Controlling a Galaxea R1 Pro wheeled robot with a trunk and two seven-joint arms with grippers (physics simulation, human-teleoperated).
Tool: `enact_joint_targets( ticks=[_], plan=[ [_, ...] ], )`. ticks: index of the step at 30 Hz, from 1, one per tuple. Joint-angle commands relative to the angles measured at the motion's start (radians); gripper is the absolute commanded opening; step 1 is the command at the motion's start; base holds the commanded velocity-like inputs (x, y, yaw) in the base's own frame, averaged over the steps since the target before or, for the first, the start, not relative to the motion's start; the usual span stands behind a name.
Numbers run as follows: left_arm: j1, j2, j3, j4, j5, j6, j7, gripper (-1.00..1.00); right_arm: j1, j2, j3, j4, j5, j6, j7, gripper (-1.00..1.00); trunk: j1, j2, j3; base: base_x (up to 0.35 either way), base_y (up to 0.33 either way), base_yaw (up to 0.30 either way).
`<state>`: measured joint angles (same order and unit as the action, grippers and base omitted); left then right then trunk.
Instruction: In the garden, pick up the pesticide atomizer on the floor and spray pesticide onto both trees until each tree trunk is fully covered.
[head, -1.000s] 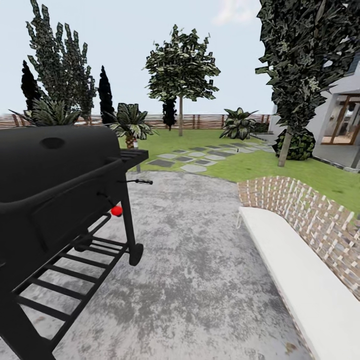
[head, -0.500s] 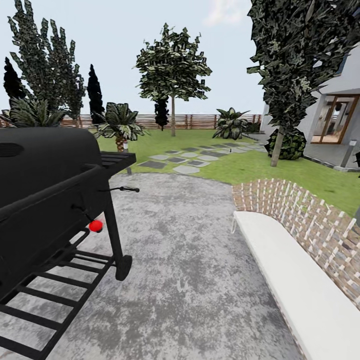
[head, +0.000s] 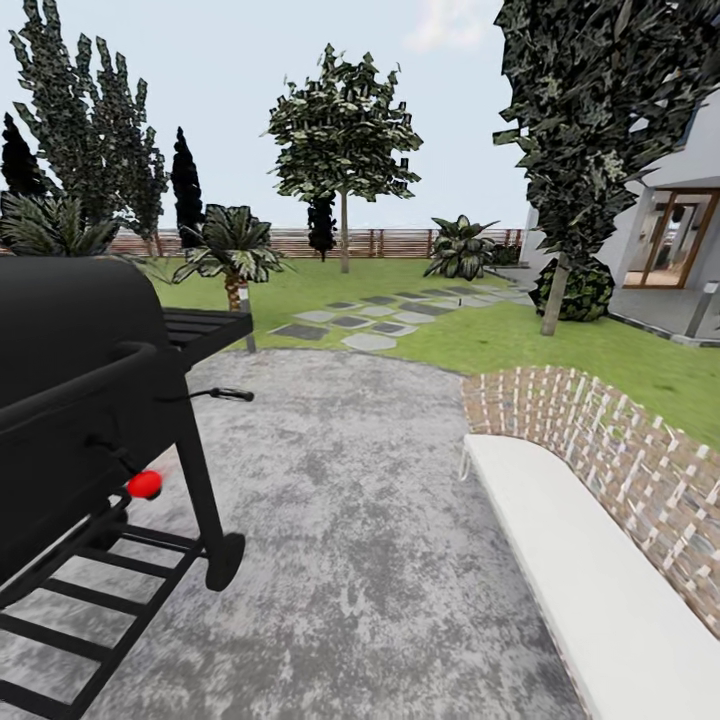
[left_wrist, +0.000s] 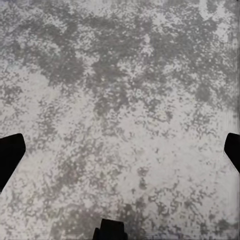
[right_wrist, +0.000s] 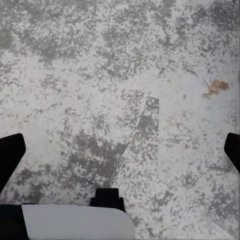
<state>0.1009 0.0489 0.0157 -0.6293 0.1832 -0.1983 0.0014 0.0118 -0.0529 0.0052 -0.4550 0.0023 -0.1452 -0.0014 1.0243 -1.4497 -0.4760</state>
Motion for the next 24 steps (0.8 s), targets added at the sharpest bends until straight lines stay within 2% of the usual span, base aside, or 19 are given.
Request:
enact_joint_targets(
  ticks=[1, 24],
  plan=[
    [0.000, 0.000, -0.001, -0.001, 0.007, -0.001, 0.000, 1.00, 0.000, 0.000, 0.001, 0.001, 0.000, -0.001, 0.000, 1.00, 0.001, 0.000, -0.001, 0.344, -0.034, 0.000],
    [0.000, 0.001, 0.000, -0.001, 0.007, -0.001, 0.000, 1.00, 0.000, 0.001, 0.001, 0.006, 0.001, -0.002, 0.000, 1.00, 0.001, 0.000, -0.001, 0.349, -0.004, -0.014]
  ],
)
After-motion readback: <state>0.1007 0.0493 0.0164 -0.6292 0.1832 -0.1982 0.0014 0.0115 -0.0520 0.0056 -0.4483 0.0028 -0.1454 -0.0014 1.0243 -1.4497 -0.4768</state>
